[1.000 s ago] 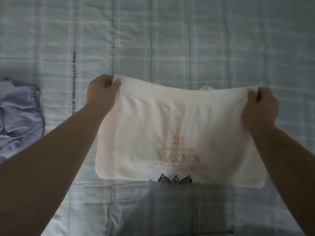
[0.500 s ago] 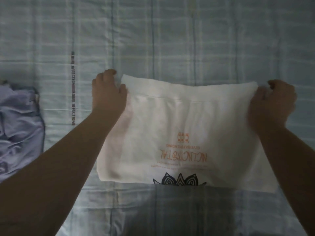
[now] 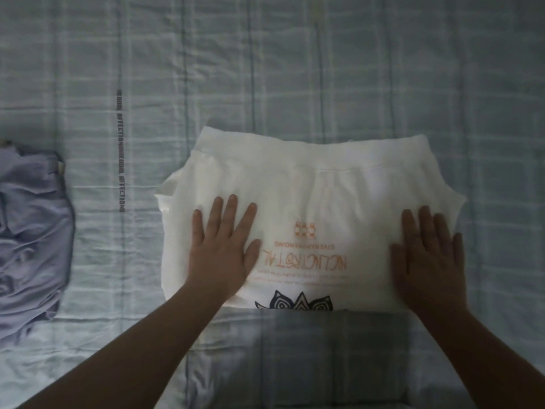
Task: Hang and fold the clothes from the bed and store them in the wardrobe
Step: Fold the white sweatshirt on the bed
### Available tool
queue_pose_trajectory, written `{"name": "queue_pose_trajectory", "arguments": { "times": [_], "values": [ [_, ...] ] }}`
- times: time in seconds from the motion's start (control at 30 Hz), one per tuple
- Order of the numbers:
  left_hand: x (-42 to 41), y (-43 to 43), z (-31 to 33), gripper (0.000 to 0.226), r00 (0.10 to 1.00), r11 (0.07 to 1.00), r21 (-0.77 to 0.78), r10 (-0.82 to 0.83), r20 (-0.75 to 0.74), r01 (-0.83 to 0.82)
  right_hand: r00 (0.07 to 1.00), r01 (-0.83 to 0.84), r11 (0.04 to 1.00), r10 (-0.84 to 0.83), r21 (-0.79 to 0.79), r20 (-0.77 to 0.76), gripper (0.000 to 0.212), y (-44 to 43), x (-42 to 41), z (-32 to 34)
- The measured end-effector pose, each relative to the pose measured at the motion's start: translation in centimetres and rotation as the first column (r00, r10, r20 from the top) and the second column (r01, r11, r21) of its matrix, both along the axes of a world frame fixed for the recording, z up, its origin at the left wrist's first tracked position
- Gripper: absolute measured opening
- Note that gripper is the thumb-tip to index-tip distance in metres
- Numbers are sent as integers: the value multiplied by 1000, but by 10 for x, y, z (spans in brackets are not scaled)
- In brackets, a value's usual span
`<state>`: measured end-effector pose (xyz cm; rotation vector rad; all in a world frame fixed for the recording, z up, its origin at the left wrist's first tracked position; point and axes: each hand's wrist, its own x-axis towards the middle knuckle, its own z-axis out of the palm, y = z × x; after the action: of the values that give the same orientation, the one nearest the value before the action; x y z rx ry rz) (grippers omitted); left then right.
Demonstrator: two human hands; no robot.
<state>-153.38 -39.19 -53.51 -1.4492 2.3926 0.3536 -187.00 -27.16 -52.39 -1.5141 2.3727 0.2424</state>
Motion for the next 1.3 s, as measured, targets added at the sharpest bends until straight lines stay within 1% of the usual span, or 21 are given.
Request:
{"name": "queue_pose_trajectory", "arguments": {
  "times": [0.07,0.17,0.23,0.27,0.33,0.37,0.4,0.47,0.5,0.53,0.6,0.67,0.73,0.83,0.87,0.93,1.03,1.1,1.17,1.23,1.3],
  "values": [
    [0,1,-4,67,1000,1000,9,-4,20,3,1000,0,1000,0,-4,9,63,1,-2,-5],
    [-5,2,1,66,999,999,16,37,-4,-37,999,20,998,-18,-53,44,64,0,-2,-6],
    [-11,3,11,64,996,997,-7,72,-55,-73,990,62,985,-40,-161,134,62,2,-4,-2],
    [-16,4,16,61,991,997,-30,67,-114,-71,972,132,962,-79,-237,220,60,4,-6,2],
    [-36,6,29,50,954,997,-72,-27,-299,5,888,365,857,-203,-363,412,55,11,-8,13],
    [-50,6,35,43,918,995,-88,-77,-389,46,830,487,779,-272,-394,487,52,18,-9,17],
    [-68,7,42,36,886,994,-83,-95,-454,64,762,599,701,-348,-388,546,50,24,-9,20],
    [-113,5,56,25,853,999,-5,-38,-520,41,603,770,576,-516,-274,608,50,33,-9,28],
    [-140,4,64,23,849,998,56,9,-528,25,537,816,542,-582,-201,611,51,38,-9,30],
    [-168,4,70,19,853,991,132,55,-519,17,496,835,532,-619,-140,609,51,43,-10,31],
    [-222,6,75,15,871,967,255,106,-480,23,457,835,550,-653,-37,604,47,51,-12,32],
    [-273,12,77,18,880,948,316,125,-459,30,470,802,597,-661,30,585,46,59,-15,31],
    [-314,18,73,29,887,934,356,152,-436,15,490,772,632,-667,76,561,41,66,-20,31],
    [-355,24,57,53,925,939,341,171,-338,-49,531,732,674,-655,98,537,24,72,-27,28],
    [-363,24,51,58,933,946,313,183,-309,-82,545,716,689,-650,110,529,25,73,-28,27],
    [-371,22,38,62,944,953,278,196,-265,-119,539,711,689,-662,140,521,31,73,-30,27],
    [-377,21,25,67,961,956,267,181,-208,-122,530,709,685,-675,167,514,29,71,-32,26],
    [-380,20,20,60,961,958,263,174,-216,-115,506,718,673,-679,176,532,28,68,-32,27],
    [-380,16,20,50,951,955,277,178,-251,-105,459,738,652,-674,175,578,25,66,-28,30],
    [-372,9,24,52,929,945,316,190,-317,-86,415,745,642,-660,182,626,18,64,-23,35],
    [-358,4,33,49,887,936,348,208,-413,-58,388,760,626,-652,173,651,7,61,-16,42]
  ]
}}
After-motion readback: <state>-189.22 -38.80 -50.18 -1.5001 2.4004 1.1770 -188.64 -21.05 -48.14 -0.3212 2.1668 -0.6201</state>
